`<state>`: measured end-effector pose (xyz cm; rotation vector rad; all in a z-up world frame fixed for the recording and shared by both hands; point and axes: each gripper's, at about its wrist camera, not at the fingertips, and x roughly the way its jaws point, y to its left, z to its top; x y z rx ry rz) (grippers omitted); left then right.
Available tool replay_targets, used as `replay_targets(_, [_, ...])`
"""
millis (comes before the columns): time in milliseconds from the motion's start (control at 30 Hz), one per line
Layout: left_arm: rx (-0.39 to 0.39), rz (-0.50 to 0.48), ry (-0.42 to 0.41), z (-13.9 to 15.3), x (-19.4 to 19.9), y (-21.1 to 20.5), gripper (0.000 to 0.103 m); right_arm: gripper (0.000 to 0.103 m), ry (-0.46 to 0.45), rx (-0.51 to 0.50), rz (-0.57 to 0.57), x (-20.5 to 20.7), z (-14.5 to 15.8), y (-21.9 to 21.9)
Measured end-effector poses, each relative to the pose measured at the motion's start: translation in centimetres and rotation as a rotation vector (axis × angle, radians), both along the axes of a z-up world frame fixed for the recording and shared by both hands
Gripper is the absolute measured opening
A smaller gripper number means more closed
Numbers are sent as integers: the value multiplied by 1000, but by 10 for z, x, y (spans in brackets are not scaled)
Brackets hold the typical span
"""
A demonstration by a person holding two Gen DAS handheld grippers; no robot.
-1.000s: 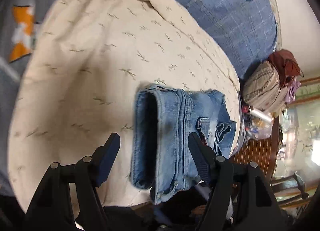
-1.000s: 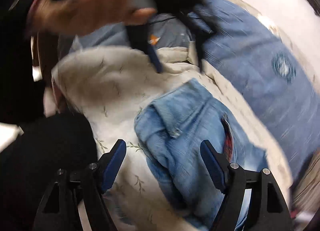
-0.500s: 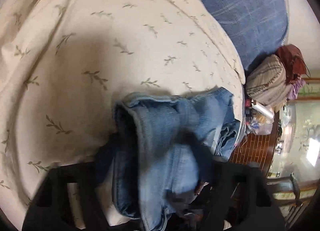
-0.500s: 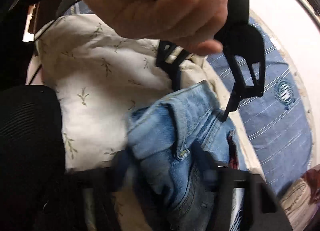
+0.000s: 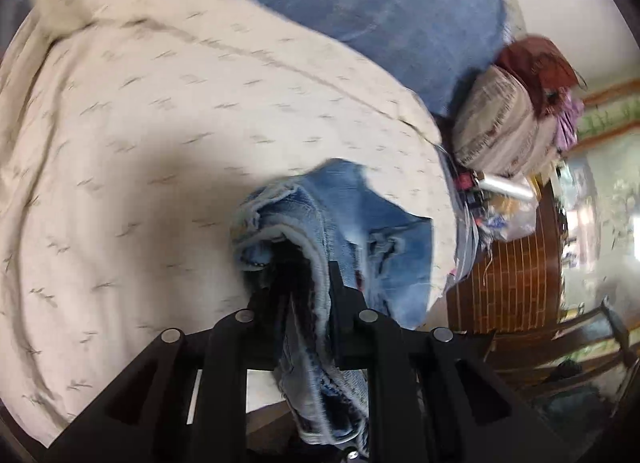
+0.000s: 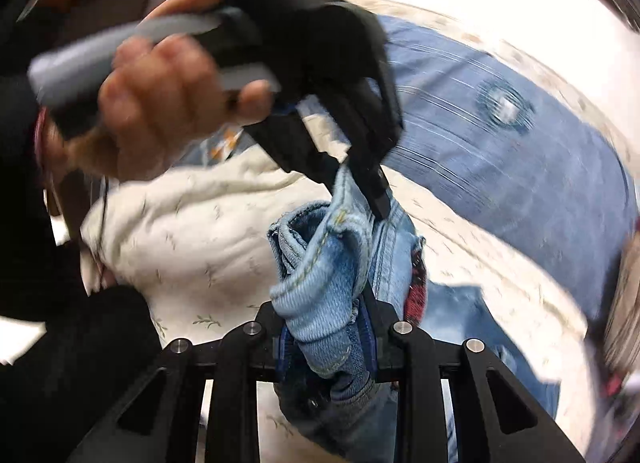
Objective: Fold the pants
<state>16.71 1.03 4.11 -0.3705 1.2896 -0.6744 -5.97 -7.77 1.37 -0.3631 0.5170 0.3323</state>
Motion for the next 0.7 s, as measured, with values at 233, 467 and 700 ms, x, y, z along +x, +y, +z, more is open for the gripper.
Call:
replay_targets(233, [85, -188, -61, 21, -15, -129, 30, 30, 126, 372, -209, -7, 1, -124])
replay_targets(467, [277, -317, -6, -35, -32, -242, 33, 45, 335, 704, -384, -14, -55, -223])
replay_targets(700, [331, -460, -171, 12, -39, -245, 41, 69, 359, 942, -333, -31, -63, -265])
